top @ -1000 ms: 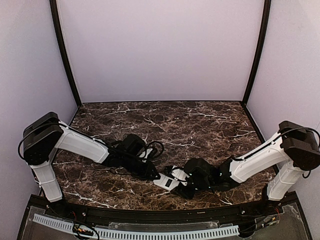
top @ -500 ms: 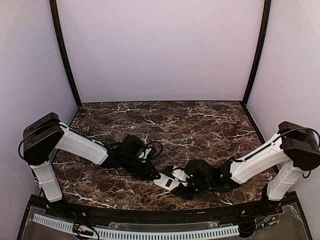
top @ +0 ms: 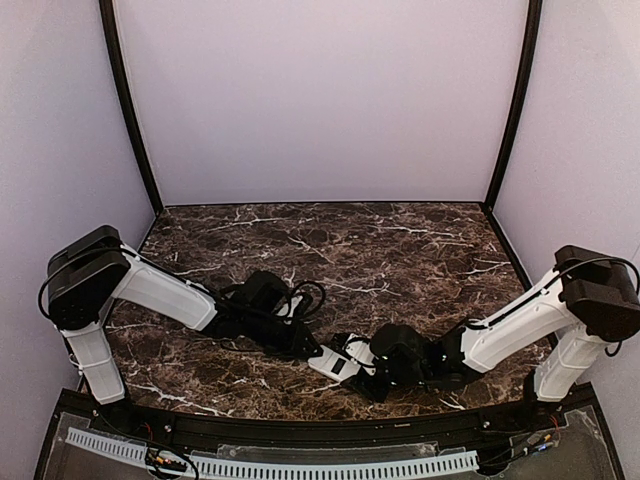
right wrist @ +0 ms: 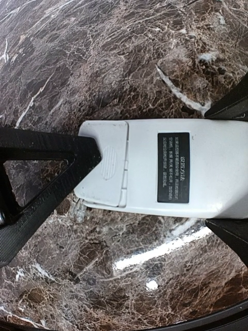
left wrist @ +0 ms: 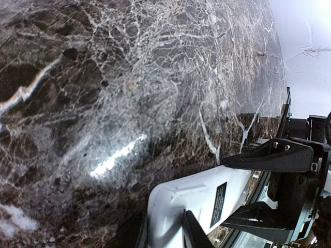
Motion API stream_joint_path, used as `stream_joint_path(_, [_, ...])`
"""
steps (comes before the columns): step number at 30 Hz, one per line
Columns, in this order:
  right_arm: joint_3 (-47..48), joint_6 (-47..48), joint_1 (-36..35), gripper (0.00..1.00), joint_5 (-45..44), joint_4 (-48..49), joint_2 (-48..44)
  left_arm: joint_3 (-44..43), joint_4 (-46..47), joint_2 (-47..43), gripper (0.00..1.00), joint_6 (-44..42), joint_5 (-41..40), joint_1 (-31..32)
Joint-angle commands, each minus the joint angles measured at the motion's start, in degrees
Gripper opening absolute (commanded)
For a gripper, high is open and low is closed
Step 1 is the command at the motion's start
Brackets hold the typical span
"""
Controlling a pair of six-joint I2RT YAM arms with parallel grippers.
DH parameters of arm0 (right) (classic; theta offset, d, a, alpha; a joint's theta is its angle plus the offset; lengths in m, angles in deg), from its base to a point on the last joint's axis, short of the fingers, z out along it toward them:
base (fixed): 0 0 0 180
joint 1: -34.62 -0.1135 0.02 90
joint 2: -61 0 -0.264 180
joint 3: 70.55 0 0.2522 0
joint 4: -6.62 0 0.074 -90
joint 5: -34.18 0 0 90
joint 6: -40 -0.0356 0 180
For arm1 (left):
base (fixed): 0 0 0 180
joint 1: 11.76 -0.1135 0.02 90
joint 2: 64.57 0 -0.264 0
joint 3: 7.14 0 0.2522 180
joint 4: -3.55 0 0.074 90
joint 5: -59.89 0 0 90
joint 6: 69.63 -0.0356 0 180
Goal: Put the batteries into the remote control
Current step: Press the battery cover on the remote control.
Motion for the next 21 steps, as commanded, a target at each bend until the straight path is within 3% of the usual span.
stream_joint_path(1, [2.0,1.3,0.9,0.0,-9.0,11.0,2.5,2.2,-3.1,8.3,0.23,0.5,8.4,8.8])
stream_joint_path(21, [-2.2,2.2,0.8,0.0,-6.4,8.0,-0.5,7.7,-3.9,2.4,0.21,-0.6,6.7,5.4])
